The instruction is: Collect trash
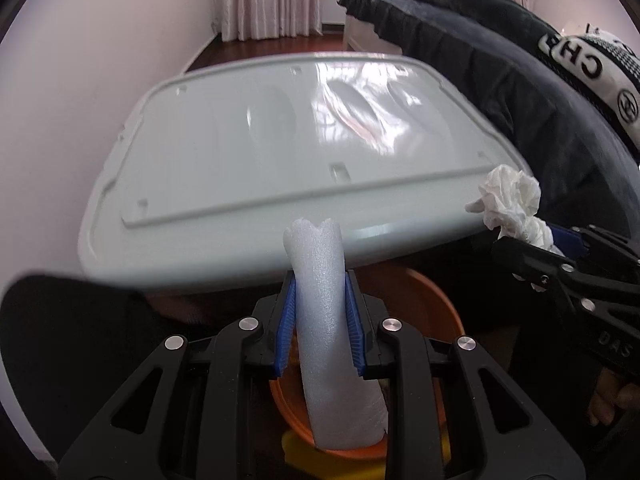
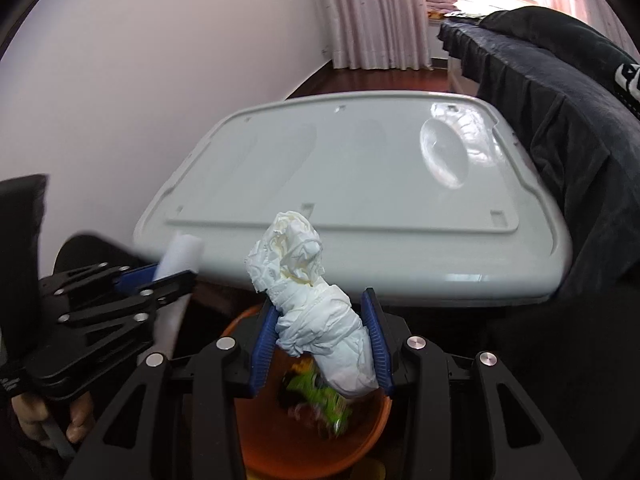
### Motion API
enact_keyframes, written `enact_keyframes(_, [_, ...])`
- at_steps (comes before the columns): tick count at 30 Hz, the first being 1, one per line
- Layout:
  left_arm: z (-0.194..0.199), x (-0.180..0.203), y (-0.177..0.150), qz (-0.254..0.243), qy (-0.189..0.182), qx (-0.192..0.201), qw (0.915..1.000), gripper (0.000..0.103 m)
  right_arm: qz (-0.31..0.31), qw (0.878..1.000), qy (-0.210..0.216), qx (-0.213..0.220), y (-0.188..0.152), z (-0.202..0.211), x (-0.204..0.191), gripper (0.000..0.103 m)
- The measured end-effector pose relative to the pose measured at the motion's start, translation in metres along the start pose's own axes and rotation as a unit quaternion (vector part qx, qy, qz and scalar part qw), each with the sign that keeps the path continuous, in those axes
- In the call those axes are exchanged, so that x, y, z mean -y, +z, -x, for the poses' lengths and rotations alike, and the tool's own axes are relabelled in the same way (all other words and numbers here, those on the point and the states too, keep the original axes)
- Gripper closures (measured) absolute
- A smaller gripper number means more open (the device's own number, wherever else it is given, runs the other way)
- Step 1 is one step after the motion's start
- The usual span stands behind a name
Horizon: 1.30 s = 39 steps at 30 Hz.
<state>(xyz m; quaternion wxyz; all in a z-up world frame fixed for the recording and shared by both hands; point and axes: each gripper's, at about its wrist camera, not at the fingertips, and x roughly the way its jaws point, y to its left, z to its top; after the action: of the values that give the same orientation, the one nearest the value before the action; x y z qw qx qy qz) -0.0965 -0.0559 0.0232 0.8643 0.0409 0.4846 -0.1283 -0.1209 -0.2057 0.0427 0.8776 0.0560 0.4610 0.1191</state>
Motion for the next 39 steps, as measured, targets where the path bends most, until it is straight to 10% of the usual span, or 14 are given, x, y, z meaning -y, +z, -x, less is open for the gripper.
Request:
enact_keyframes(23, [-0.063,-0.009,-0.032,0.031,-0.020,-0.135,0.9902,0.078,-0.027,0.992,0.012,-0.123,-0.034,-0.060,0.000,0.059])
enact_keyframes(26, [-0.063,-0.007,-0.033,0.026,-0.012,-0.141,0.9896,0.068,-0.025,0.991,0.014,-0.129,-0.035,-0.064,-0.003,0.043])
enact_keyframes(29, [-0.063,-0.008,-0.033,0.025,0.002,-0.141,0.9898,0.030,-0.023,0.993,0.007,-0.115,-0.033,-0.059,-0.004,0.032])
enact_keyframes(39, [-0.048,-0.011,-0.028,0.029,0.006,-0.116,0.9928,0.030,-0.031,0.997,-0.015,-0.072,-0.025,-0.043,0.006,0.020])
